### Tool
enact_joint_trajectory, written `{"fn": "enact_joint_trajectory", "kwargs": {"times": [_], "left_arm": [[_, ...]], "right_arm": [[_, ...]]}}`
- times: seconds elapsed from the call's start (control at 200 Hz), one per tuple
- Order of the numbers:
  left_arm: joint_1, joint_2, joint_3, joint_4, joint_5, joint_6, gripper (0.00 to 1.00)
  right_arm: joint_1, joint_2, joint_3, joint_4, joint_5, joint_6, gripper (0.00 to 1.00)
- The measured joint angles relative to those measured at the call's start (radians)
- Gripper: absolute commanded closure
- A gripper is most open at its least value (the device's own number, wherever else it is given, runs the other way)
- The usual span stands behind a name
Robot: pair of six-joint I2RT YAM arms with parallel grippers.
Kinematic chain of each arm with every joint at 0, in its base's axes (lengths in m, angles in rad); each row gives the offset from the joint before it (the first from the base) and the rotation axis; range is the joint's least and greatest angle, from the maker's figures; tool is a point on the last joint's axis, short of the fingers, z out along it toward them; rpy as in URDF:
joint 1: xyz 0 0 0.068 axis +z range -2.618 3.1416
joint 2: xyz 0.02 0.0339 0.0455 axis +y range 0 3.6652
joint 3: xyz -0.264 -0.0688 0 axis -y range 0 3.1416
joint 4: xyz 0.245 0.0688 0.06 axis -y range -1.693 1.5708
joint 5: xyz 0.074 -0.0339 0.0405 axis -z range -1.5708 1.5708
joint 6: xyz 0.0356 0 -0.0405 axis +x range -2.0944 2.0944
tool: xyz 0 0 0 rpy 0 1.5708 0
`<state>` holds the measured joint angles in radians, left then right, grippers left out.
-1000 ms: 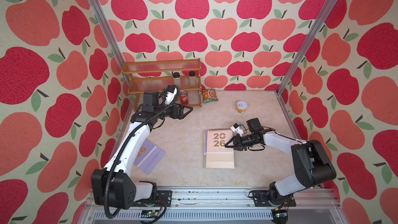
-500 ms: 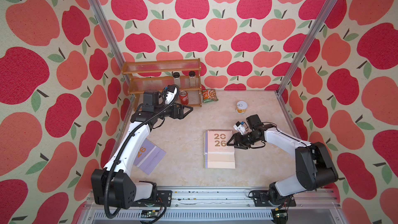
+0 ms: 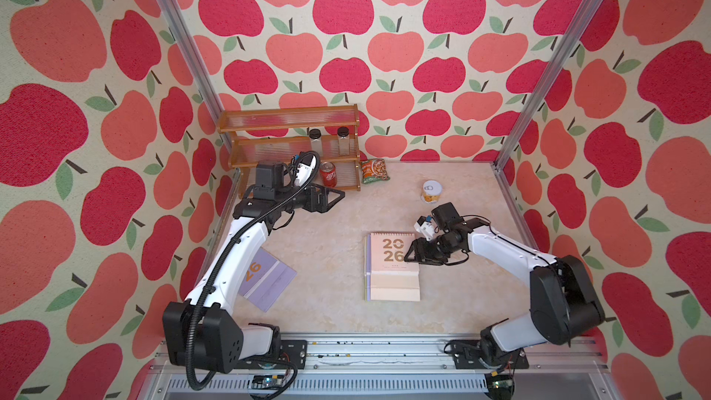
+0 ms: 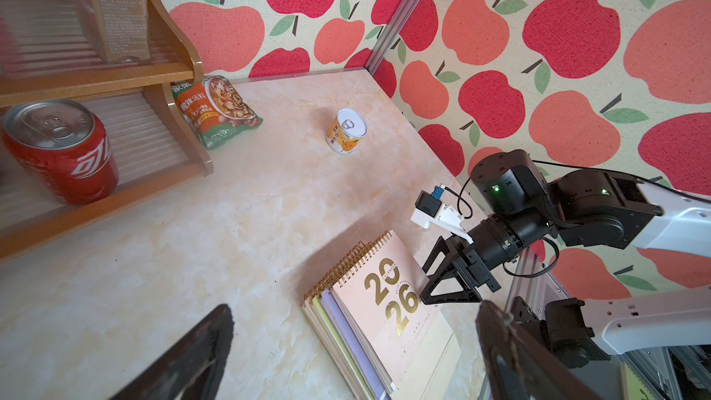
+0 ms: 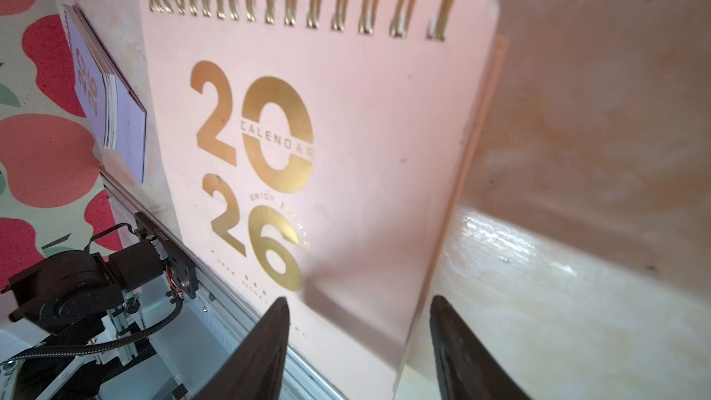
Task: Stack the calendars
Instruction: Adjust the calendar at the calendar.
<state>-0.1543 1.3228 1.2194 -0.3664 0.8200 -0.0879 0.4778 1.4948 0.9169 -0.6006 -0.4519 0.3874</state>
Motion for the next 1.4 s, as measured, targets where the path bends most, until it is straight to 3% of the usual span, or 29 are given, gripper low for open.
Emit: {"fn": "enact_joint_trajectory", "kwargs": {"times": [1.401], "left_arm": [[0.000,-0.001,0.000,-0.010,0.000,0.011,0.04]], "right_arm": [[0.070,0.044,0.061,-0.014,0.078,0.026,0.37]]}}
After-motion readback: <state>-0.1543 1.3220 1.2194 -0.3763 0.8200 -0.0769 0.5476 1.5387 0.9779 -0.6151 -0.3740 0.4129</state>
